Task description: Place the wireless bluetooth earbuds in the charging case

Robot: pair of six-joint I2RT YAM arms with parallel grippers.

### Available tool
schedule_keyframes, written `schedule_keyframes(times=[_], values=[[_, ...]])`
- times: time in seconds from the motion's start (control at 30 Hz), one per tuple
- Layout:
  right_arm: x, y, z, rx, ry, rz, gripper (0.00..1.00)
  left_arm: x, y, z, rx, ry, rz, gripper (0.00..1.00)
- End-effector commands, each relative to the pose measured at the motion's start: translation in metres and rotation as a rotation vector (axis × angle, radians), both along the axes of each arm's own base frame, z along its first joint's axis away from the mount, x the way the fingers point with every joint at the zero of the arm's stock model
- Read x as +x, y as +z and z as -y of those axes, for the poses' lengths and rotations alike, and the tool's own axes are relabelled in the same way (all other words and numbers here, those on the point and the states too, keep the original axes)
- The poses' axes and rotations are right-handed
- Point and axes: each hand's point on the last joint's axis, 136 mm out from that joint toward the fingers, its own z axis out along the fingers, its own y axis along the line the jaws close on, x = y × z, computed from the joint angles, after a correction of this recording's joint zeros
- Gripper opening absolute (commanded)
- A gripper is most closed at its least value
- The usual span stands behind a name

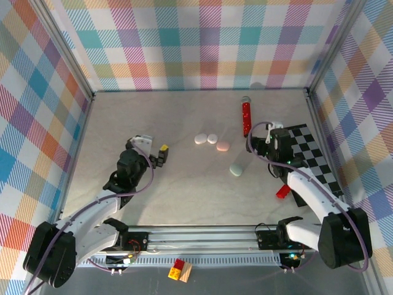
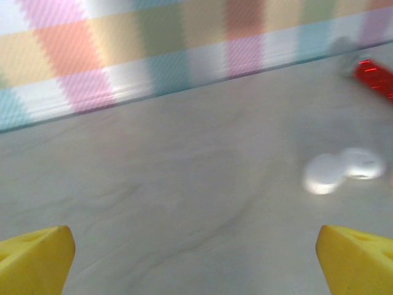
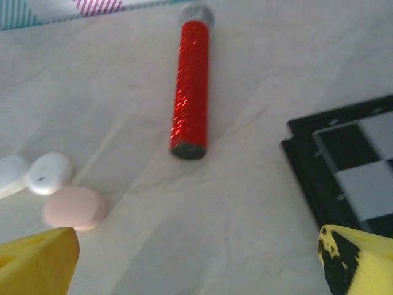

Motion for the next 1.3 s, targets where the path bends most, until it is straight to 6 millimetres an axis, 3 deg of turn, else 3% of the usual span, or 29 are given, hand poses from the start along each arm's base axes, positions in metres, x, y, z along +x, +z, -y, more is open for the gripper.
schedule_keyframes(times=[0.0, 0.2, 0.33, 0.47, 0.63, 1.27], values=[[0.011, -0.002, 0.019, -0.157, 0.008, 0.14, 0.99, 0.004, -0.019, -0.041, 0.007, 0.157, 0.005, 1.0], [0.024, -0.039, 0.024, -0.144, 0.045, 0.179, 0.99, 0.021, -0.045, -0.055, -0.05, 0.173, -0.019, 1.0], [0.039, -0.038, 0.031, -0.088, 0.044, 0.217, 0.99, 0.037, -0.06, -0.068, -0.139, 0.186, -0.037, 1.0], [0.043, -0.062, 0.043, -0.024, 0.023, 0.202, 0.99, 0.052, -0.076, -0.076, -0.159, 0.193, -0.061, 1.0], [0.046, -0.065, 0.041, -0.007, 0.049, 0.171, 0.99, 0.065, -0.101, -0.077, -0.149, 0.205, -0.159, 1.0], [0.046, -0.065, 0.041, -0.008, 0.048, 0.177, 0.99, 0.07, -0.101, -0.082, -0.15, 0.239, -0.168, 1.0]])
